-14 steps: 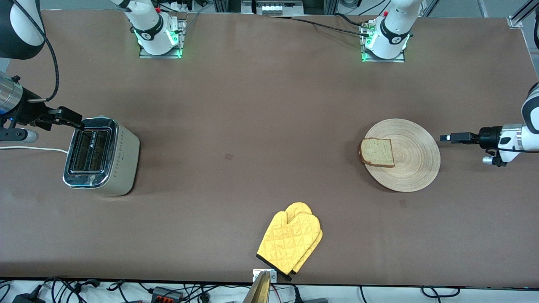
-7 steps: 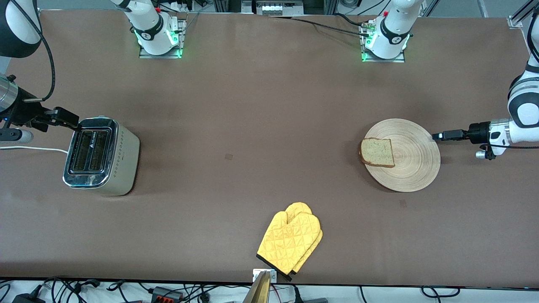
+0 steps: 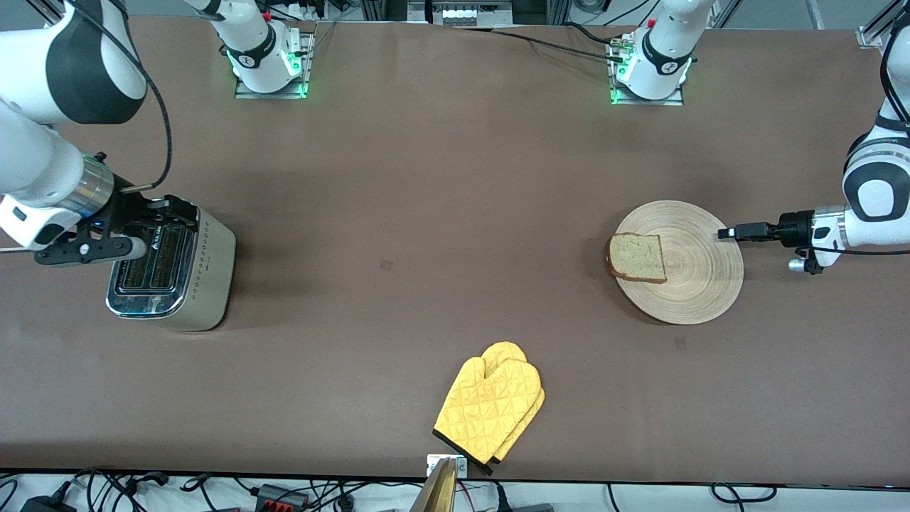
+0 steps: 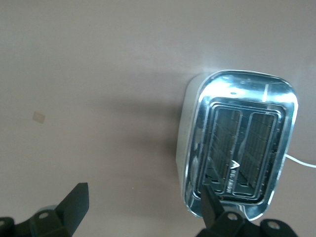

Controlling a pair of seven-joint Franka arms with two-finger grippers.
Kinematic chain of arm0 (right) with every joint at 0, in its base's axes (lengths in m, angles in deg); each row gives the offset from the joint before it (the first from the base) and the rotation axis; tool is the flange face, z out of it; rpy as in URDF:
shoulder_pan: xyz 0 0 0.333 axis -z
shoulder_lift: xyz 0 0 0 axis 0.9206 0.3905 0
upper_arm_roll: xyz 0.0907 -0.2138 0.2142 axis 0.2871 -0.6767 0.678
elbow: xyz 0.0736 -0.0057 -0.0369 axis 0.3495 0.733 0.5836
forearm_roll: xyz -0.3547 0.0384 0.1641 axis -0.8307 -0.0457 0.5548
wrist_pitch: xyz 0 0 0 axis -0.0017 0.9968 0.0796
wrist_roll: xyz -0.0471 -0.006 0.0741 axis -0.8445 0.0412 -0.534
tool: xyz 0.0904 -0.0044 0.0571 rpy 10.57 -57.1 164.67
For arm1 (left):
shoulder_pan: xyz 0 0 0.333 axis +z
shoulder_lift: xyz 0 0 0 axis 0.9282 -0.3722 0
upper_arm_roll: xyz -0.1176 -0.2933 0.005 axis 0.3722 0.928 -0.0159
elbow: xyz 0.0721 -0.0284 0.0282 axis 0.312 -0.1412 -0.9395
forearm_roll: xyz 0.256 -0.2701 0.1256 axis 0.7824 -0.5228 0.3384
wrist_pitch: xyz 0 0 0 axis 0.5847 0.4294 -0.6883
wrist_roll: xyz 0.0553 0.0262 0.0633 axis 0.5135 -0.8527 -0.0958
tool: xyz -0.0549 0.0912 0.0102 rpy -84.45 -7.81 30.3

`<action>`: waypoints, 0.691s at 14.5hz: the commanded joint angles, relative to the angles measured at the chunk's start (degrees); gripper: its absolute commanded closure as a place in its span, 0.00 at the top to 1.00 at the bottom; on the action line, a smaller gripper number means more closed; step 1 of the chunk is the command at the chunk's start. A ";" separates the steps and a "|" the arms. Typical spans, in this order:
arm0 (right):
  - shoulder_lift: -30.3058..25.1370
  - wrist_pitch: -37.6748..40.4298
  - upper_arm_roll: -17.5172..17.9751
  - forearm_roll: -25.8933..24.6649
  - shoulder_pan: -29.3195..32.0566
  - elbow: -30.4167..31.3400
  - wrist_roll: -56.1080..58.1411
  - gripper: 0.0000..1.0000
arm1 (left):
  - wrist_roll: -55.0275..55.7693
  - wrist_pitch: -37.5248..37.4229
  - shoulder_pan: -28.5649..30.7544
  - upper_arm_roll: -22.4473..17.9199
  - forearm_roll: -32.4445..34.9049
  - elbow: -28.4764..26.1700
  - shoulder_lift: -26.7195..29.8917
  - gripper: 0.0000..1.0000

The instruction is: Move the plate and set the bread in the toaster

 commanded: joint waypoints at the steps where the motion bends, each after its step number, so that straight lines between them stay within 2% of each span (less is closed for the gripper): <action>1: 0.18 0.37 -0.22 1.66 -0.77 -1.26 -0.17 1.00 | -2.74 0.57 -0.10 0.54 -1.11 1.38 -1.59 0.84; 3: 0.09 0.46 -0.22 6.21 -0.87 -1.18 -0.17 1.00 | -6.96 0.48 -0.27 0.54 -1.11 3.04 -2.81 0.73; 8: 1.93 -2.00 -0.22 7.64 -1.04 -1.26 0.00 1.00 | -7.77 0.13 -0.18 0.54 -1.11 3.41 -3.96 0.43; 10: 1.67 -2.00 -0.30 7.64 -3.06 -1.35 -0.09 1.00 | -8.12 -0.49 -0.27 0.54 -1.11 4.02 -3.96 0.21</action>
